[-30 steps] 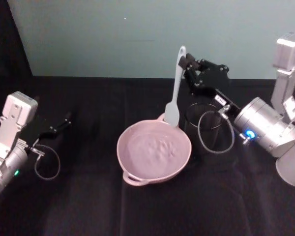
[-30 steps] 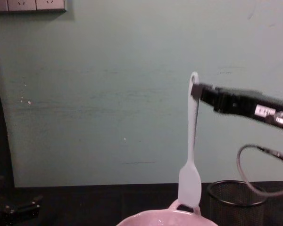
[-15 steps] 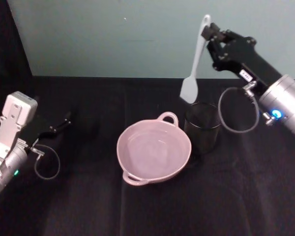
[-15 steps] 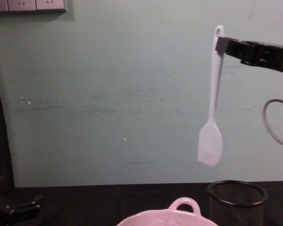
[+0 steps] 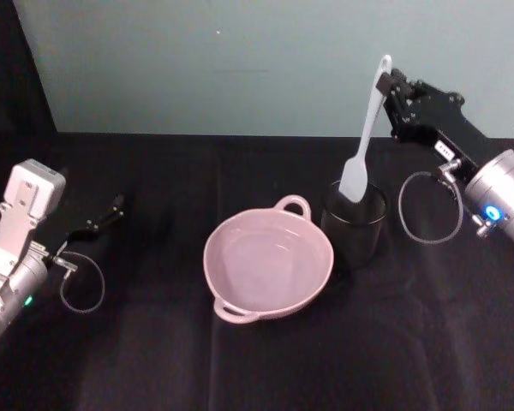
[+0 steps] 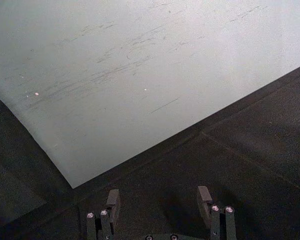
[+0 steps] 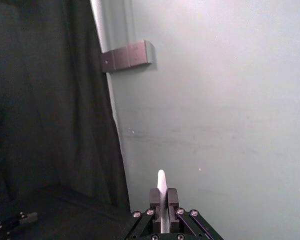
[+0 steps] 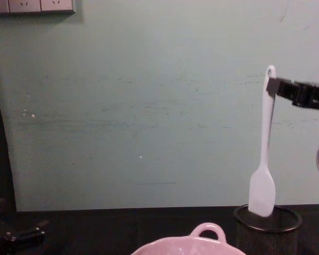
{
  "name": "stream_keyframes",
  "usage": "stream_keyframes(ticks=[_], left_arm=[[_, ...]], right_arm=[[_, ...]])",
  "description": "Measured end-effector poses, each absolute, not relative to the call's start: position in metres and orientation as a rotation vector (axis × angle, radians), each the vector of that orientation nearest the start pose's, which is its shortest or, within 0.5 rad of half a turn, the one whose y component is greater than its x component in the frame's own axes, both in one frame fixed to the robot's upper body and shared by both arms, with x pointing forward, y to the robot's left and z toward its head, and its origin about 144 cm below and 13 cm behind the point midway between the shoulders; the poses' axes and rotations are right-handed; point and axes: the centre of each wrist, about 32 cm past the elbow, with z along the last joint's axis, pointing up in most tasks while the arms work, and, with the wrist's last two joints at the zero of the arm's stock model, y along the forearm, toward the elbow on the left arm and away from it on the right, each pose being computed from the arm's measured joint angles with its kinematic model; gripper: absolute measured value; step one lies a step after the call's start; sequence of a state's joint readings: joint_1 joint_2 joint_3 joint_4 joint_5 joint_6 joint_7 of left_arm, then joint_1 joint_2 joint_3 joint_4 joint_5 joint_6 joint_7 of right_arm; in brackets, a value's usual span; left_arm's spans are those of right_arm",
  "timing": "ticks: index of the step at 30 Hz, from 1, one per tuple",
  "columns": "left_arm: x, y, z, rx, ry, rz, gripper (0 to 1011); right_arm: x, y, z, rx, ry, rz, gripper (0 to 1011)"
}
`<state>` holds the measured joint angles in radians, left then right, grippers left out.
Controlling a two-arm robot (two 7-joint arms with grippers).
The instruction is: Use the one hand to pick up the spoon and stir the clear water in the bowl.
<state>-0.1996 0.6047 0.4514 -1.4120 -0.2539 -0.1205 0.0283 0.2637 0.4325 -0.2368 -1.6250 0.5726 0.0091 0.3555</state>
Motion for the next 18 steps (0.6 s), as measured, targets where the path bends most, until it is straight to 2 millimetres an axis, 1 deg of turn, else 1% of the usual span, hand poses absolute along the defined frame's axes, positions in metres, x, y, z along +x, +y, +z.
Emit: stream_keyframes(ticks=[5,8,10,18], left_arm=[[0.489,0.31,1.14,0.304,-0.285,1.248,1011],[0.489,0.31,1.14,0.304,-0.285,1.248,1011],[0.489,0.31,1.14,0.304,-0.285,1.248,1011],[0.489,0.31,1.14,0.304,-0.285,1.248,1011]], right_arm=[[0.516,-0.277,1.229,0.22,-0.002,-0.979,95],[0.516,-0.278,1.225,0.223,0.019,-0.981,96],[0.515,-0.278,1.218,0.23,0.055,-0.985,96],[0.513,-0.281,1.201,0.258,0.14,-0.998,95]])
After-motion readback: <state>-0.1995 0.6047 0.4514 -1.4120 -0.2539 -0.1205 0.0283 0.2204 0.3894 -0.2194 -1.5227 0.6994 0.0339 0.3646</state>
